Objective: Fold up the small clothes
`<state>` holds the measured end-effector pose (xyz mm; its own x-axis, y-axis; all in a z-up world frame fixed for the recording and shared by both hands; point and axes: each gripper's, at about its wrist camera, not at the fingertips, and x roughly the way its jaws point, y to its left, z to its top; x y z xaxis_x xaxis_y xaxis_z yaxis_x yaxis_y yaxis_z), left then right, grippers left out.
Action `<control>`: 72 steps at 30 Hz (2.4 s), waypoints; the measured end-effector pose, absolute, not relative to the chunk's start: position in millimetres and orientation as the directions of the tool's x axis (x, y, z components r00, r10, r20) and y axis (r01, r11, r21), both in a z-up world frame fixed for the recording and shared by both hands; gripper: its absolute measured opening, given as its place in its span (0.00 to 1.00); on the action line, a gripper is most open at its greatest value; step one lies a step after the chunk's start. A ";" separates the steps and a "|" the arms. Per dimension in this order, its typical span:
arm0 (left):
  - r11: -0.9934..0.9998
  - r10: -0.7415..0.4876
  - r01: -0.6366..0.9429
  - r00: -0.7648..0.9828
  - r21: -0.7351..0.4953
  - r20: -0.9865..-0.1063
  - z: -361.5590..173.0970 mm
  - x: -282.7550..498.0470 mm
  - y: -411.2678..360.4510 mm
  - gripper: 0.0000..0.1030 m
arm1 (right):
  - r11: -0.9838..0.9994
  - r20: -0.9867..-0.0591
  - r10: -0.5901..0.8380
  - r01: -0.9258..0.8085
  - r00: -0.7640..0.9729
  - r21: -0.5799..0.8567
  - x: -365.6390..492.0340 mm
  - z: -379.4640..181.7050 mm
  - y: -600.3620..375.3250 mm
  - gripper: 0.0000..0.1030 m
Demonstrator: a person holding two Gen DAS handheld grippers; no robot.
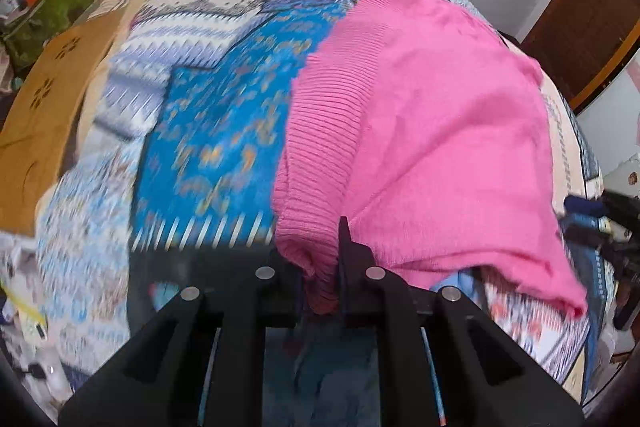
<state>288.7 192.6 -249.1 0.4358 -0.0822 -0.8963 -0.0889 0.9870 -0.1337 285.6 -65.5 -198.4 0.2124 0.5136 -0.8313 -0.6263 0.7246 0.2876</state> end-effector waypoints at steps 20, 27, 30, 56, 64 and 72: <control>0.962 -0.215 -0.051 0.464 -0.268 -0.859 -218.0 192.6 151.8 0.12 | 0.674 -0.842 0.530 -0.653 0.103 0.345 239.8 -206.0 -49.9 0.12; 0.960 -0.189 -0.093 0.481 -0.265 -0.856 -209.9 180.6 169.5 0.19 | 0.670 -0.880 0.440 -0.717 0.176 0.191 235.1 -207.5 -54.2 0.11; 0.973 -0.125 -0.107 0.495 -0.203 -0.860 -203.7 173.8 172.9 0.19 | 0.692 -0.887 0.422 -0.698 0.187 0.182 240.9 -209.3 -64.1 0.11; 0.999 0.025 0.012 0.561 0.038 -0.828 -191.5 145.1 117.5 0.82 | 0.683 -0.815 0.496 -0.714 0.301 0.152 191.2 -148.1 -95.4 0.58; 0.988 0.069 0.077 0.553 0.134 -0.830 -215.7 163.9 97.0 1.00 | 0.685 -0.863 0.427 -0.719 0.269 0.115 204.9 -184.6 -80.9 0.58; 0.982 0.023 0.143 0.545 0.120 -0.838 -218.2 191.0 93.1 0.95 | 0.624 -0.863 0.432 -0.778 0.261 0.077 214.4 -198.8 -63.8 0.57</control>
<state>191.0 93.1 -218.2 0.5446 0.0234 -0.8384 0.1428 0.9824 0.1202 214.4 -63.8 -198.8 0.2609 0.4317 -0.8634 -0.7775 0.6241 0.0771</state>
